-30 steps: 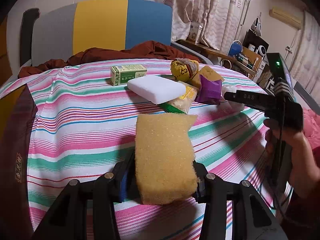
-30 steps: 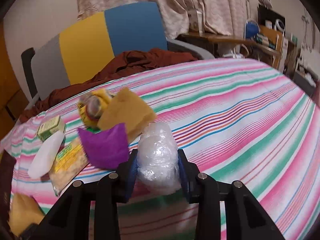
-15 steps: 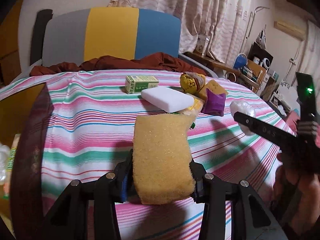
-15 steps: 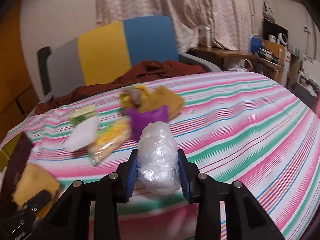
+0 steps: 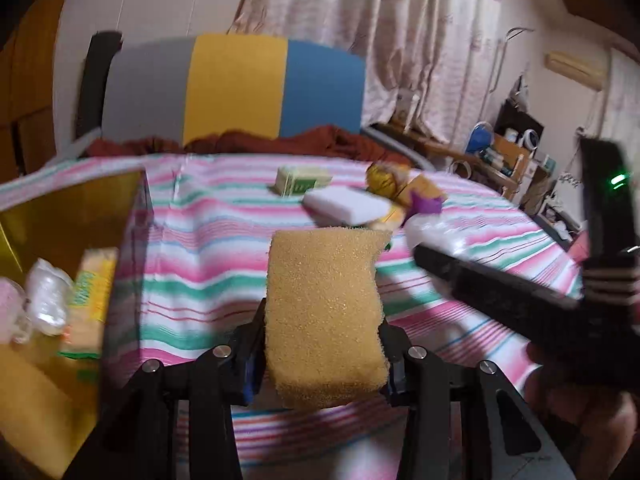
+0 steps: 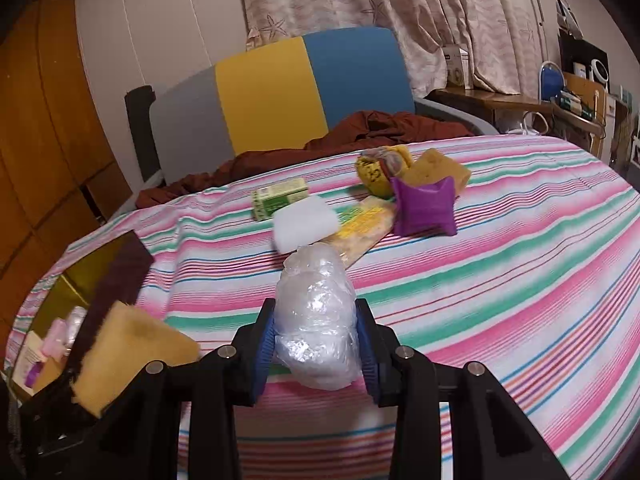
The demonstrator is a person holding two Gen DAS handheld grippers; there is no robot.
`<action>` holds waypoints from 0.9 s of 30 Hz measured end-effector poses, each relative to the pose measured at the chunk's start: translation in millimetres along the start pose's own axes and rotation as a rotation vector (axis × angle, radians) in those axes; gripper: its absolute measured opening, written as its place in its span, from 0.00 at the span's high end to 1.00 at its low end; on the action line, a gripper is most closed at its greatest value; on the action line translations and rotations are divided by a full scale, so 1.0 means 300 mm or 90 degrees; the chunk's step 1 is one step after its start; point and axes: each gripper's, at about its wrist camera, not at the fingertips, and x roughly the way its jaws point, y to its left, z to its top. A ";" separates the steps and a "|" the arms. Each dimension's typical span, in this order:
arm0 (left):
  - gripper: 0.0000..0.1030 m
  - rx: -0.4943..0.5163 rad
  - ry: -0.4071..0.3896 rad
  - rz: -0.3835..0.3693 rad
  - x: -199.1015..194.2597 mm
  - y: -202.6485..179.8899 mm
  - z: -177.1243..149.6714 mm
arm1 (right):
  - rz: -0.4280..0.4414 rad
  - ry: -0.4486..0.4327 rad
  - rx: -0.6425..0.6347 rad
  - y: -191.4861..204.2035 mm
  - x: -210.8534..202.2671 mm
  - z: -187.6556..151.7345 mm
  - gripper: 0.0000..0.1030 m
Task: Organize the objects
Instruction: 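Carry the sponge and plastic bag over the gold tray with both grippers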
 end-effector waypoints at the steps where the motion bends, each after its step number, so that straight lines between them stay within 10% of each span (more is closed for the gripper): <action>1: 0.57 0.001 -0.007 -0.003 -0.020 0.000 0.006 | 0.004 0.003 0.002 0.006 -0.003 -0.004 0.64; 12: 0.57 -0.065 -0.017 0.015 -0.148 0.153 0.047 | 0.077 0.010 -0.032 0.202 -0.059 -0.020 0.64; 27: 0.56 -0.207 -0.004 0.155 -0.258 0.633 0.115 | 0.201 0.065 -0.149 0.603 0.002 0.063 0.64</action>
